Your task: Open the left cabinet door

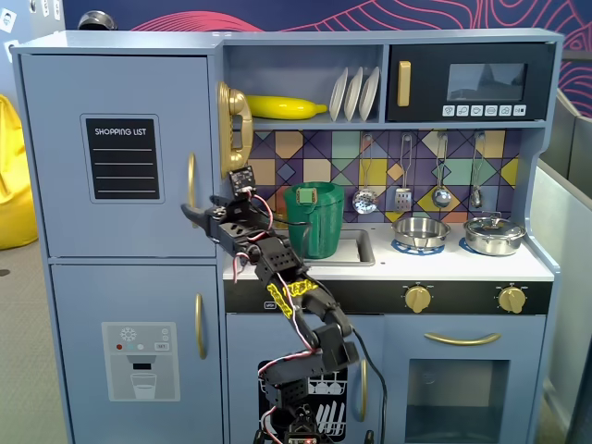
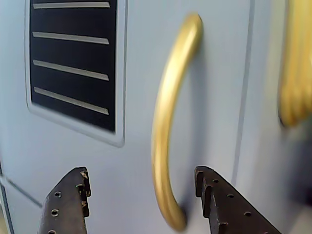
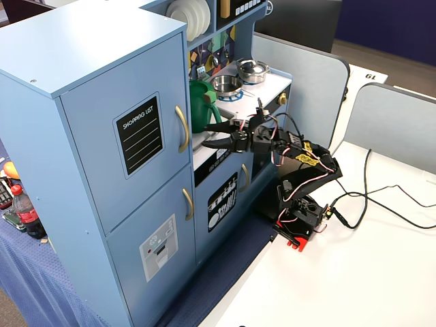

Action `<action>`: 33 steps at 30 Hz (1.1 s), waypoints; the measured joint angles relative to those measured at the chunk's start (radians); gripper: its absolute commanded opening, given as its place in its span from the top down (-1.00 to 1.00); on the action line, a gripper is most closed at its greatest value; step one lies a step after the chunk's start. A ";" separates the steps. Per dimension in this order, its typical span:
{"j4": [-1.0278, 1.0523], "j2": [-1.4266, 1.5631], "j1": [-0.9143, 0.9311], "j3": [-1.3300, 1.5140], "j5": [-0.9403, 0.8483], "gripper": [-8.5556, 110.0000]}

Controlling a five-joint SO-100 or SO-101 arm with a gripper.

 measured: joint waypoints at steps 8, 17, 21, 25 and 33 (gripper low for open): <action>-0.130 -0.158 -0.012 -0.041 0.006 0.50; -0.225 -0.209 -0.086 -0.041 -0.006 0.52; -0.201 -0.173 -0.167 -0.032 -0.037 0.52; -0.170 -0.087 -0.252 0.026 -0.058 0.54; 0.043 0.210 -0.241 0.133 -0.029 0.58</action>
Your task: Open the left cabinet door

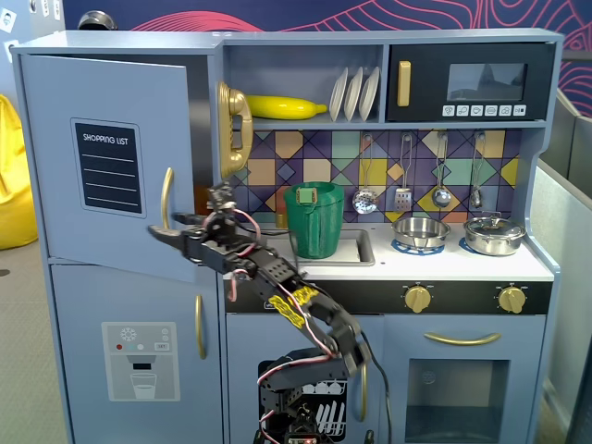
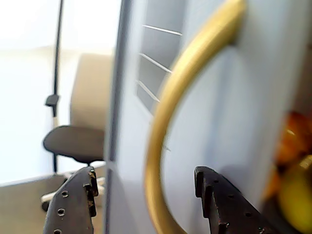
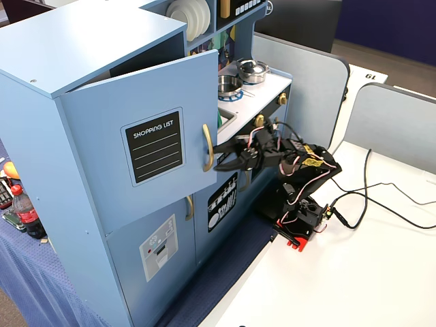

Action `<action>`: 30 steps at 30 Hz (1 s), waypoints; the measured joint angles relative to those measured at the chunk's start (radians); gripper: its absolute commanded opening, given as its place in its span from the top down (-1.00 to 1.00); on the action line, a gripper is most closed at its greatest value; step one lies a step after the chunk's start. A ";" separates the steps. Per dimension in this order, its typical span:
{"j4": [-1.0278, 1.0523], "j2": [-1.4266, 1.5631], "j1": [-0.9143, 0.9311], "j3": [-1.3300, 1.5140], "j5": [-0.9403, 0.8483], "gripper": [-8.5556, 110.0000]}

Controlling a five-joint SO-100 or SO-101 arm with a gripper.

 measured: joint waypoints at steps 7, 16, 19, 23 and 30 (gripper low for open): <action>0.178 0.118 0.302 0.000 0.201 0.61; 0.015 -0.117 0.390 0.000 0.175 0.60; -0.028 -0.172 0.314 -0.008 0.127 0.60; -0.035 -0.186 0.221 -0.015 0.094 0.61; -0.020 -0.186 0.008 -0.017 0.015 0.62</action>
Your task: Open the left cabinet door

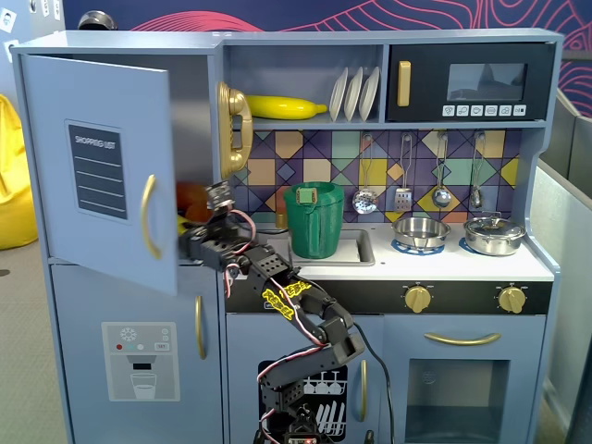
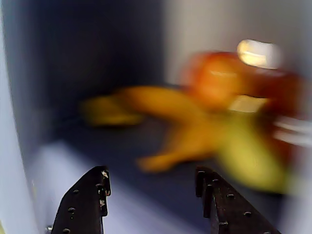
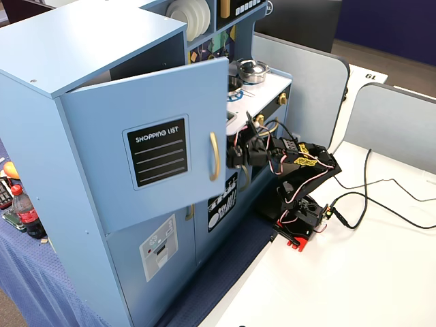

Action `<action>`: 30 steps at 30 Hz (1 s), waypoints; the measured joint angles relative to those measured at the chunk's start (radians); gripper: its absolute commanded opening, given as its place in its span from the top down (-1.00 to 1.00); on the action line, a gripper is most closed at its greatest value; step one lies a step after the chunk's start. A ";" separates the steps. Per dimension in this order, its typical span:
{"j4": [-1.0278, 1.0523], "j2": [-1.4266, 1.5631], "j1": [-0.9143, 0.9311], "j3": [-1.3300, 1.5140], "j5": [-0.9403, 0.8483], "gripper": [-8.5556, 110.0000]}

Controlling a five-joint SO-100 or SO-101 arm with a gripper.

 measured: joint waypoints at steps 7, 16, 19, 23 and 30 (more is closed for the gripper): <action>0.003 0.011 -0.124 0.003 -0.054 0.66; 0.318 0.160 0.399 0.261 0.173 0.70; 0.489 0.239 0.561 0.365 0.258 0.73; 0.676 0.353 0.696 0.538 0.318 0.74; 0.907 0.557 0.799 0.851 0.371 0.86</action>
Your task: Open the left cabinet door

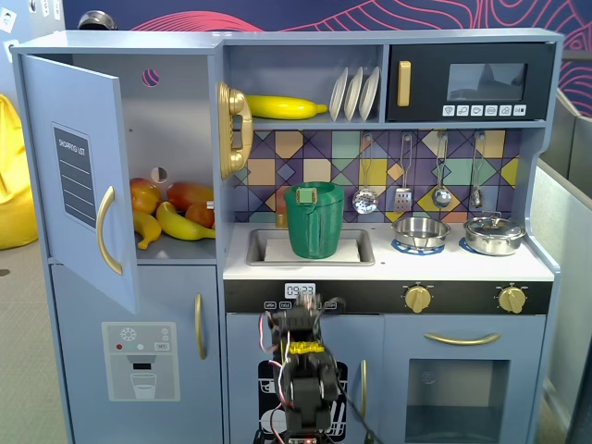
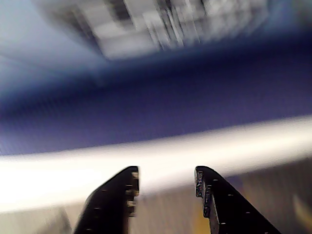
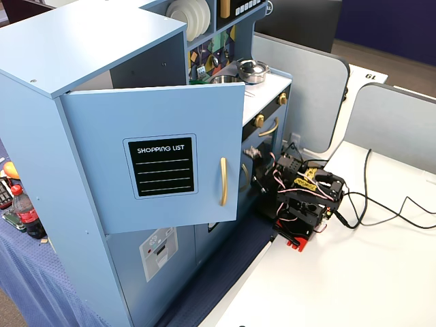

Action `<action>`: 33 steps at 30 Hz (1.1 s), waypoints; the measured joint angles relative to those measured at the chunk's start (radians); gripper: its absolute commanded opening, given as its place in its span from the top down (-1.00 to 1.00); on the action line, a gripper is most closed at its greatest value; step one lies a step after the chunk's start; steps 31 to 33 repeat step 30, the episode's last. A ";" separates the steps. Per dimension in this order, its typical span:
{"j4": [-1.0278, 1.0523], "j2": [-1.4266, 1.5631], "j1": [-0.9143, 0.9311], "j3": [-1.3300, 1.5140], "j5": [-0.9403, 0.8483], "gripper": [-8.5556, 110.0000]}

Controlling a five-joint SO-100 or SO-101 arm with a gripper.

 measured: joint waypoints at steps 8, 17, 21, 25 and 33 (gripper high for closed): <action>0.135 0.121 0.063 0.028 0.038 0.86; 0.149 0.133 0.121 0.020 0.028 0.83; 0.149 0.133 0.146 0.020 0.026 0.83; 0.149 0.133 0.156 0.020 0.026 0.82; 0.149 0.133 0.158 0.020 0.026 0.82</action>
